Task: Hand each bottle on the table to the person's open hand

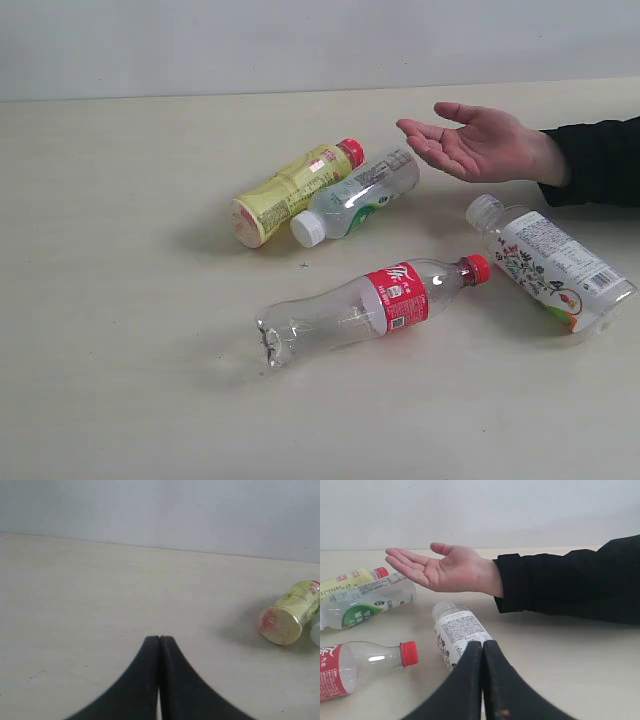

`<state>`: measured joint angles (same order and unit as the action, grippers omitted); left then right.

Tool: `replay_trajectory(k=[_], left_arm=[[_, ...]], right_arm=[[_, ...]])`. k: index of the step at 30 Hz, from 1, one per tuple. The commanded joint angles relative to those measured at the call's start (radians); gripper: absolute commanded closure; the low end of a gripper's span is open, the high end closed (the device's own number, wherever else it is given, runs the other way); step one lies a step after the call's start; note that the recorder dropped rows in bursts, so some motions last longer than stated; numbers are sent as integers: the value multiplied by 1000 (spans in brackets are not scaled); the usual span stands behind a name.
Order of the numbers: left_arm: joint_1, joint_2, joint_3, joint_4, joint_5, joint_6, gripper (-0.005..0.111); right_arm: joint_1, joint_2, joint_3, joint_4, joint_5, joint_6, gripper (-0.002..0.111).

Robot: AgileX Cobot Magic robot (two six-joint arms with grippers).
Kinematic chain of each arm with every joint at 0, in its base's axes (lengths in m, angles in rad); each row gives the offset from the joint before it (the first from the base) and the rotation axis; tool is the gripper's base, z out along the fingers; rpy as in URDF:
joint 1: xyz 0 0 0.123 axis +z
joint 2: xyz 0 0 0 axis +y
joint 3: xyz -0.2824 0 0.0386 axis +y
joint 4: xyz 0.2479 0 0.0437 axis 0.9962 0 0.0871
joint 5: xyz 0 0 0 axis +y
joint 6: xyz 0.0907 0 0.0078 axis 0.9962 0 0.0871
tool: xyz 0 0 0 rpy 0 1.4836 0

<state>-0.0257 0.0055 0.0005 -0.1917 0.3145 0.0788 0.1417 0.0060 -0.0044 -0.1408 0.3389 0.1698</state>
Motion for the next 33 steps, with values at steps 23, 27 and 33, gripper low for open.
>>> replay_trajectory(k=[23,27,33], left_arm=[[-6,-6,-1,-379,-452,-199,107],[-6,-6,-1,-325,-730,-455,107],[-6,123,-214,84,-921,-608,107]], right_arm=[[4,-6,4,3,-8,-1,108],[4,-6,4,3,-8,-1,108],[4,-6,4,3,-8,-1,108]])
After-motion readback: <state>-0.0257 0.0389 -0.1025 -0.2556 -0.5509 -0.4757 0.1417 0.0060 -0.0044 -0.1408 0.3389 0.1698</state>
